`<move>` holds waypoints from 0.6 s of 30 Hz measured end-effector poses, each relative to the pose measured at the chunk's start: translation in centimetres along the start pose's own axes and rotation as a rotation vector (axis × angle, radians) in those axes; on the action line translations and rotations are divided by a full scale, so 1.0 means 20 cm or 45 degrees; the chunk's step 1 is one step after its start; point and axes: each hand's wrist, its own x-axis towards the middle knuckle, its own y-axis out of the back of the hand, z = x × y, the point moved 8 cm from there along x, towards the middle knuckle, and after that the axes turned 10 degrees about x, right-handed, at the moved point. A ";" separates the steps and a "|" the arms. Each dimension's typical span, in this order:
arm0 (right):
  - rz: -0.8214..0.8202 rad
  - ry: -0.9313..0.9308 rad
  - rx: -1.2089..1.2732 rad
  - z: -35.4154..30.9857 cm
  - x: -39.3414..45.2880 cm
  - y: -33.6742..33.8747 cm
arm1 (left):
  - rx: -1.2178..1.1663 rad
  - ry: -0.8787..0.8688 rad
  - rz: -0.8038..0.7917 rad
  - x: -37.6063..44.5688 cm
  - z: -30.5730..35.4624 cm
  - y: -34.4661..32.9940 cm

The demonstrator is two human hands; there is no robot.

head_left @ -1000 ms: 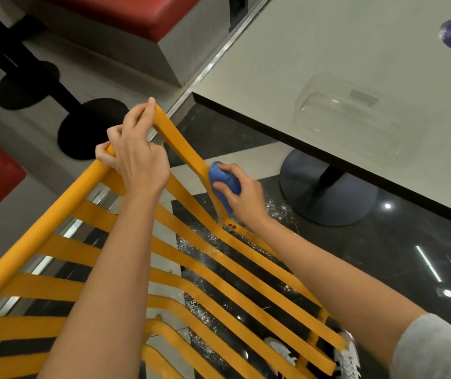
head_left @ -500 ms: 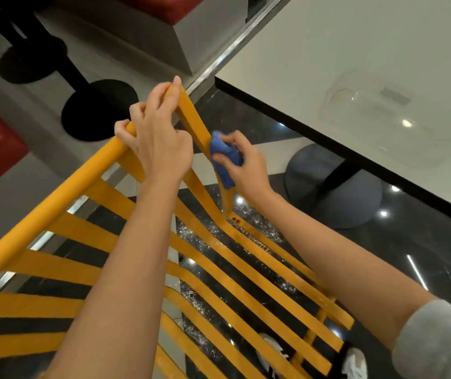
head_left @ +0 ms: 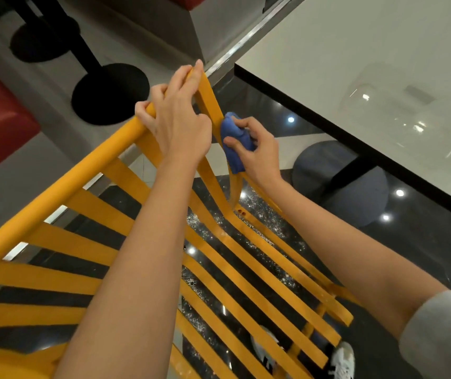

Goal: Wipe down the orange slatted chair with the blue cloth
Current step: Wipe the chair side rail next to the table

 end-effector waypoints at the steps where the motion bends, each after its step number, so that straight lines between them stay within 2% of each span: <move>1: -0.022 -0.045 -0.043 0.05 -0.08 0.04 | -0.013 0.006 -0.005 0.00 0.00 0.00; 4: -0.043 -0.148 -0.146 0.18 -0.25 0.16 | -0.043 0.017 -0.007 -0.01 0.01 0.00; 6: 0.017 -0.171 -0.158 0.17 -0.18 0.16 | -0.039 0.013 0.009 0.00 0.01 0.00; 10: 0.108 -0.029 -0.046 -0.01 0.04 0.02 | -0.029 -0.011 0.021 0.00 0.00 0.00; 13: 0.040 -0.055 -0.069 0.02 -0.04 0.04 | 0.014 -0.040 0.008 0.00 0.01 0.00; 16: -0.055 -0.171 -0.197 0.14 -0.20 0.16 | 0.259 -0.152 0.047 -0.05 0.04 -0.01; 18: -0.073 -0.186 -0.266 0.16 -0.20 0.19 | 0.458 -0.323 0.122 -0.13 0.10 -0.05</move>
